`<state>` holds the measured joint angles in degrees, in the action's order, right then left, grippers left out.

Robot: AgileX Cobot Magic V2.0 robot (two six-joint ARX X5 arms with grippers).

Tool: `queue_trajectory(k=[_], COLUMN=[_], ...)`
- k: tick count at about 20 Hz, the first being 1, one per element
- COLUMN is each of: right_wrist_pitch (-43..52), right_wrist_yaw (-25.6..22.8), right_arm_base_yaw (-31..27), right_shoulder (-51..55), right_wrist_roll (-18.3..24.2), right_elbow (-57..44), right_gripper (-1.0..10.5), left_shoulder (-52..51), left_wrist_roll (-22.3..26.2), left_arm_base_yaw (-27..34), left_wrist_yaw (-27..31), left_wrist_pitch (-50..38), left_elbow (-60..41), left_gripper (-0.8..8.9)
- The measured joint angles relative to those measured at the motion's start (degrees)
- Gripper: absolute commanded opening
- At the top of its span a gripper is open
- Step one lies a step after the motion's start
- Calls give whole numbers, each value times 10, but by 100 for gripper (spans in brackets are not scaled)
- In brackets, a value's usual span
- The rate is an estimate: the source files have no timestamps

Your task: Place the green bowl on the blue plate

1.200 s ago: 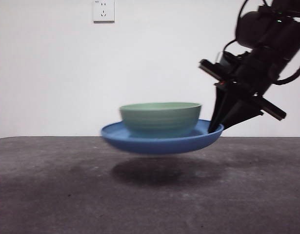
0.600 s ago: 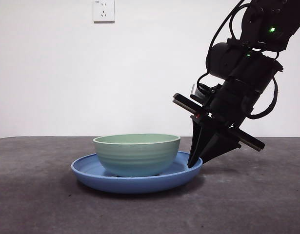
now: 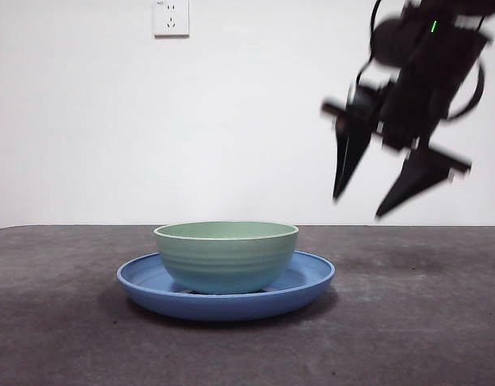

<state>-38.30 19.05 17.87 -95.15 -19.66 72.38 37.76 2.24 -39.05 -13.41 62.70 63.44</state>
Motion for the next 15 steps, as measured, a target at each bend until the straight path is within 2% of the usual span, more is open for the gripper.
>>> queue_trajectory(k=[3,7,9,13,15], right_wrist_pitch=[-66,-193,-252,-332,-350], right_wrist_yaw=[-9,-85,-103,-97,-69], right_arm_base_yaw=[0,1,1,1,6], right_shoulder=[86,216,293,433,495], right_wrist_roll=[40,92,108,122,133], right_elbow=[2,2,2,2,2], right_gripper=[501,536,589,614,613], left_shoulder=[0,0,0,0,0], left_wrist_roll=[0,0,0,0,0], left_arm_base_yaw=[0,0,0,0,0], left_wrist_yaw=[0,0,0,0,0], left_wrist_pitch=[0,0,0,-3,-3], left_elbow=[0,0,0,0,0], left_gripper=[598,598,598,598,598])
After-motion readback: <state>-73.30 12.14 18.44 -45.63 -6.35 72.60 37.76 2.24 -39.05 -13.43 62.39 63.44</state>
